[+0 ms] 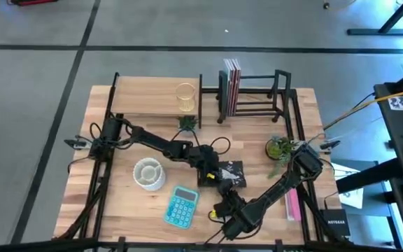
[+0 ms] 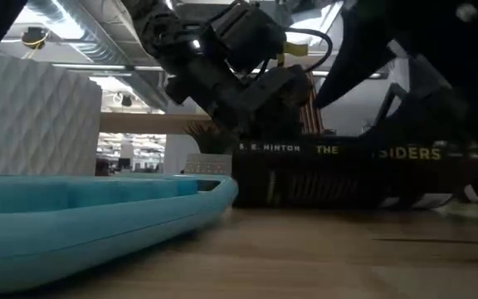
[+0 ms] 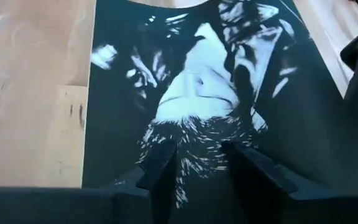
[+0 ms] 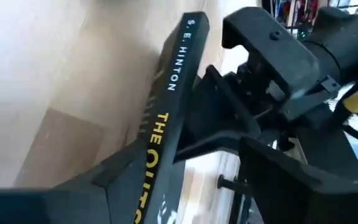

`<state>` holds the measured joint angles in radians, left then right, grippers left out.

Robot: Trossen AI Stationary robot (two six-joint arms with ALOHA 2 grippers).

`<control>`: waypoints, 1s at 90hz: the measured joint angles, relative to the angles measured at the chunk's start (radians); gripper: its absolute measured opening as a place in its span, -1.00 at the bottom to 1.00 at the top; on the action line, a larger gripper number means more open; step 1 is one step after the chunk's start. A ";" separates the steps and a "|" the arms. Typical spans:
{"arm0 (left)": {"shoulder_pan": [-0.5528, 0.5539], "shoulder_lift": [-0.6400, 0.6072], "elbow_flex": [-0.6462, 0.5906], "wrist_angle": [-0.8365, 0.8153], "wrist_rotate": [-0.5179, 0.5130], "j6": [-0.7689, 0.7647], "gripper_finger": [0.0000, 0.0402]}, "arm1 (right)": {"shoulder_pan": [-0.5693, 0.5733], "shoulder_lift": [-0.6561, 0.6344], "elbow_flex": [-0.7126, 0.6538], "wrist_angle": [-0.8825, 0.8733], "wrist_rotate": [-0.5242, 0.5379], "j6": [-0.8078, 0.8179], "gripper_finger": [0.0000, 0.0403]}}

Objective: Stock shelves
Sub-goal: Put the black book on the book shelf

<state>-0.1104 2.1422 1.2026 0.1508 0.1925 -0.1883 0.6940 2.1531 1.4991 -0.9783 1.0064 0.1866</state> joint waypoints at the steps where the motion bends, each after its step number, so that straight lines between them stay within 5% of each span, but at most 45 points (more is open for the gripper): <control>1: 0.000 0.000 0.000 0.000 0.000 0.000 -0.34 | -0.002 0.000 0.001 -0.001 -0.004 0.007 0.18; 38: -0.005 0.000 0.000 -0.003 0.007 0.002 -0.34 | -0.056 -0.004 -0.046 0.047 -0.339 0.148 0.12; 69: -0.006 0.000 0.000 -0.006 0.006 0.001 -0.34 | -0.057 -0.012 -0.104 0.098 -0.291 0.204 -0.36; 90: -0.006 0.000 0.000 -0.005 0.008 0.001 -0.34 | -0.054 -0.020 -0.064 0.063 -0.294 0.241 -0.37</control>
<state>-0.1162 2.1422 1.2022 0.1463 0.2009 -0.1871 0.6403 2.1326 1.4348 -0.9152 0.7124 0.4271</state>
